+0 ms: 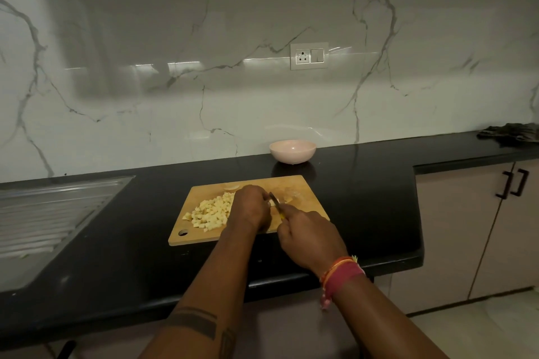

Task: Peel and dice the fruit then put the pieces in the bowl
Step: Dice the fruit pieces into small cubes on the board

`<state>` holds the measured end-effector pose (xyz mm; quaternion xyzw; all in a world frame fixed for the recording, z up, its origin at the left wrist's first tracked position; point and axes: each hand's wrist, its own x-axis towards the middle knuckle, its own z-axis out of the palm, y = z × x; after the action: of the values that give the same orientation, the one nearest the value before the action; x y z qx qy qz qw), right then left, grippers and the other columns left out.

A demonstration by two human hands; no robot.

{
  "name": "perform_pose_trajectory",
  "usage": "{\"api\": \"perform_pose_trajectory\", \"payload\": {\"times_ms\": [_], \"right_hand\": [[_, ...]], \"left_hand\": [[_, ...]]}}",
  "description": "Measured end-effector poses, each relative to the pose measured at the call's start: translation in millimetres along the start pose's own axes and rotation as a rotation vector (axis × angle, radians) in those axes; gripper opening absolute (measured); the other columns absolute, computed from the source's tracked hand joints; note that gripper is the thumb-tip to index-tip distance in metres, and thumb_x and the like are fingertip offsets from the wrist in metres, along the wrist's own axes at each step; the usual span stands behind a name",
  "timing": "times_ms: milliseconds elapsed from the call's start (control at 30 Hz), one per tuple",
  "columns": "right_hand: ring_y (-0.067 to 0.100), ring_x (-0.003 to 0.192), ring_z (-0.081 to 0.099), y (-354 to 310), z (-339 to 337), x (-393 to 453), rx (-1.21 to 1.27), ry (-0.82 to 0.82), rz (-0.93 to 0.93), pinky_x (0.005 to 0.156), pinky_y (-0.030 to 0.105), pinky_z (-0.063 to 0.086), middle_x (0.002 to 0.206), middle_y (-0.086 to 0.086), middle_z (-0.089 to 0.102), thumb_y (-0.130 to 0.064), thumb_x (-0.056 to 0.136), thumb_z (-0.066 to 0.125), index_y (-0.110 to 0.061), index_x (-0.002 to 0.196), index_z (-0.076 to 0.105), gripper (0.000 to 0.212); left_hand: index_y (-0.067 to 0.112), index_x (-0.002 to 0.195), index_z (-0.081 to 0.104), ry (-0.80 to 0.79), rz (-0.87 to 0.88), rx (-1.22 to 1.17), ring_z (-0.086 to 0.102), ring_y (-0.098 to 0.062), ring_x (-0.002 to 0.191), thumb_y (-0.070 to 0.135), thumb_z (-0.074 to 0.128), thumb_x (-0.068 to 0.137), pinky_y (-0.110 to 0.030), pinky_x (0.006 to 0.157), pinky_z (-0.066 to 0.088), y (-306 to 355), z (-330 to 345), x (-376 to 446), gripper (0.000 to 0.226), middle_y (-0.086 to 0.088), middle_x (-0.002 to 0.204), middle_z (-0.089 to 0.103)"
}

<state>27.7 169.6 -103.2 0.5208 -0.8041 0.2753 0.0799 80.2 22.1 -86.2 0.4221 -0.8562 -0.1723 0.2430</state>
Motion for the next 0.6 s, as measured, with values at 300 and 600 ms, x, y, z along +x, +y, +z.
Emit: {"api": "perform_pose_trajectory", "payload": {"times_ms": [300, 600], "right_hand": [[0.014, 0.071, 0.058, 2, -3, -5, -0.015, -0.035, 0.000, 0.060, 0.030, 0.044, 0.078, -0.006, 0.057, -0.033, 0.098, 0.040, -0.032, 0.142, 0.051, 0.045], [0.015, 0.076, 0.060, -1, 2, 6, 0.039, -0.038, -0.026, 0.062, 0.032, 0.049, 0.096, 0.001, 0.068, -0.032, 0.100, 0.039, -0.035, 0.150, 0.041, 0.050]], "left_hand": [[0.015, 0.103, 0.080, 0.018, -0.051, -0.066, 0.065, -0.015, 0.086, 0.012, 0.069, 0.093, -0.029, 0.083, 0.056, 3, 0, 0, 0.015, -0.002, 0.099, 0.074], [0.014, 0.099, 0.082, 0.049, -0.077, -0.106, 0.068, -0.012, 0.088, 0.015, 0.079, 0.087, -0.028, 0.088, 0.057, 0, 1, 3, 0.012, 0.002, 0.094, 0.075]]}}
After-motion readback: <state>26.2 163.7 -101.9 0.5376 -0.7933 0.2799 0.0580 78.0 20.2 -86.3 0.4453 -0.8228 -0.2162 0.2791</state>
